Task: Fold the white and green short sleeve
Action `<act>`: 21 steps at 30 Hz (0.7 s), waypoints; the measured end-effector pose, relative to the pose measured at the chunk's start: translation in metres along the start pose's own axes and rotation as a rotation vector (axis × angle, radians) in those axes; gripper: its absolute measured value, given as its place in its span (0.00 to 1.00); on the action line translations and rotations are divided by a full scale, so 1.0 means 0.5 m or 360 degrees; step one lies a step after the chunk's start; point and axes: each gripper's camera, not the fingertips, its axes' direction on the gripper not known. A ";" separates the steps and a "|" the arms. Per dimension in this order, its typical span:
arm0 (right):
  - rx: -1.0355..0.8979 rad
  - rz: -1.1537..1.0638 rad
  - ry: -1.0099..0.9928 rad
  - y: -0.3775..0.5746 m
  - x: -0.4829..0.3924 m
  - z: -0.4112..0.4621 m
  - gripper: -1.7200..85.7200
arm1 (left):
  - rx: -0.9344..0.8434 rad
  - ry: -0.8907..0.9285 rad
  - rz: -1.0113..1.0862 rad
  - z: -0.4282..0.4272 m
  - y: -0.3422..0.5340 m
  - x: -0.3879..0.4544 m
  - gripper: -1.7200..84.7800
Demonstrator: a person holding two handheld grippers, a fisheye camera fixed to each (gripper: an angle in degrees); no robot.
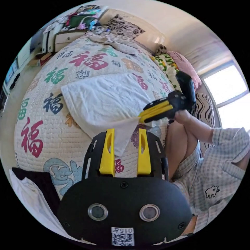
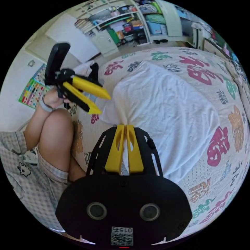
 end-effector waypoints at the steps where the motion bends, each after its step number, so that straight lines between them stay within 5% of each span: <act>1: 0.0169 0.0029 -0.0093 0.022 0.024 -0.040 0.03 | 0.0011 -0.0063 0.0080 0.001 -0.003 0.034 0.18; 4: 0.0344 0.0012 -0.0272 0.069 0.062 -0.077 0.02 | 0.0010 -0.0334 0.0232 0.018 -0.019 0.126 0.17; 13: 0.0222 0.0046 -0.0361 0.151 0.163 -0.031 0.02 | -0.0092 -0.1304 0.0710 0.172 -0.010 0.390 0.12; 21: 0.0304 -0.0071 -0.0459 0.197 0.217 -0.052 0.02 | -0.0050 -0.1453 0.0923 0.176 0.051 0.472 0.09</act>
